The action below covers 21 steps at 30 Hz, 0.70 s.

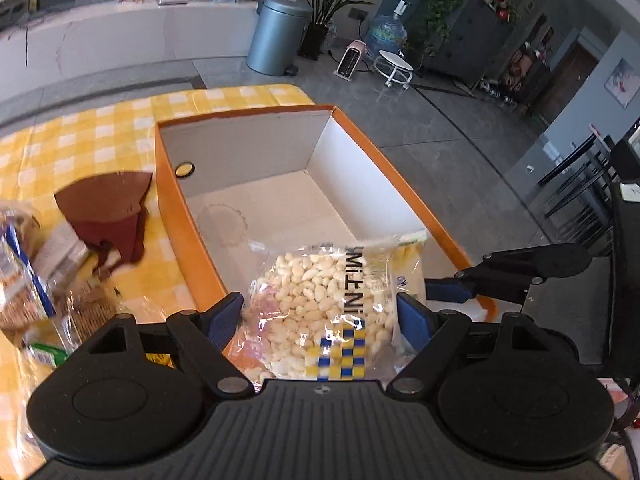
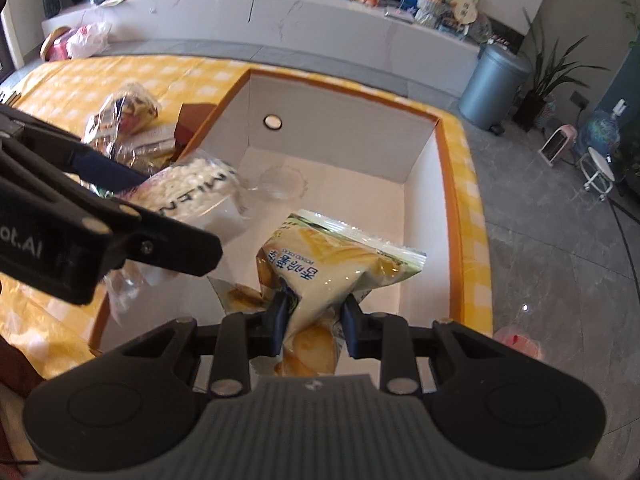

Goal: Organize snacks
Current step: 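Carry both bags over the orange box and open both grippers to drop them inside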

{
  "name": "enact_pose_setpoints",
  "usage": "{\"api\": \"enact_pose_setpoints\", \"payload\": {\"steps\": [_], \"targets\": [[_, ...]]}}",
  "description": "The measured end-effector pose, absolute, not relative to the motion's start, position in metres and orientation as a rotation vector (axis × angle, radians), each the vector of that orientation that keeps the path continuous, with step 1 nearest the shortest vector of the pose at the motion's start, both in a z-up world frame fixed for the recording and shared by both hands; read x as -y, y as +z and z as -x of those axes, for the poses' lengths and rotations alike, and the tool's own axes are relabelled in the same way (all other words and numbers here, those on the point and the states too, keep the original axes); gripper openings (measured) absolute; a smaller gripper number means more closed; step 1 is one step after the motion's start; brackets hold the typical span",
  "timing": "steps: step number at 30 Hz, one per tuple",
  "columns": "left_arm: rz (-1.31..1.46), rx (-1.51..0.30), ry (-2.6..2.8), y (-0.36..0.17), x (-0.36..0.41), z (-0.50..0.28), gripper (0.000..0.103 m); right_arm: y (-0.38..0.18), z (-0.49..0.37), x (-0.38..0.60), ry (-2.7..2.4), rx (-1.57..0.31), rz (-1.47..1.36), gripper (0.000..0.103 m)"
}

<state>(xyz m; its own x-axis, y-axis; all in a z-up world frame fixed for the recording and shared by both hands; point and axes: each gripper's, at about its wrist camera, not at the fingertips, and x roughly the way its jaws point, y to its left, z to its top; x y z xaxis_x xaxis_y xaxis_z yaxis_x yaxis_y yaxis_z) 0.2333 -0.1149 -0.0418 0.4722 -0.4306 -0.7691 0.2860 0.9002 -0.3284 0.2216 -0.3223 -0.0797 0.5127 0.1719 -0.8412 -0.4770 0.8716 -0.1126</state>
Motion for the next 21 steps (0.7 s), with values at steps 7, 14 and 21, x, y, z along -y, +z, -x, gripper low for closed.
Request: {"api": "enact_pose_setpoints", "payload": {"steps": [7,14,21], "targets": [[0.108,-1.018,-0.497,-0.042,0.142,-0.242,0.094,-0.102,-0.242,0.33,0.416,-1.059,0.316,0.027],[0.079,-1.071,-0.491,-0.055,0.154,-0.25,0.088,-0.112,-0.248,0.333,0.427,-1.098,0.348,0.027],[0.05,-1.084,-0.497,-0.052,0.163,-0.249,0.083,-0.117,-0.247,0.325,0.439,-1.106,0.409,0.027]]}}
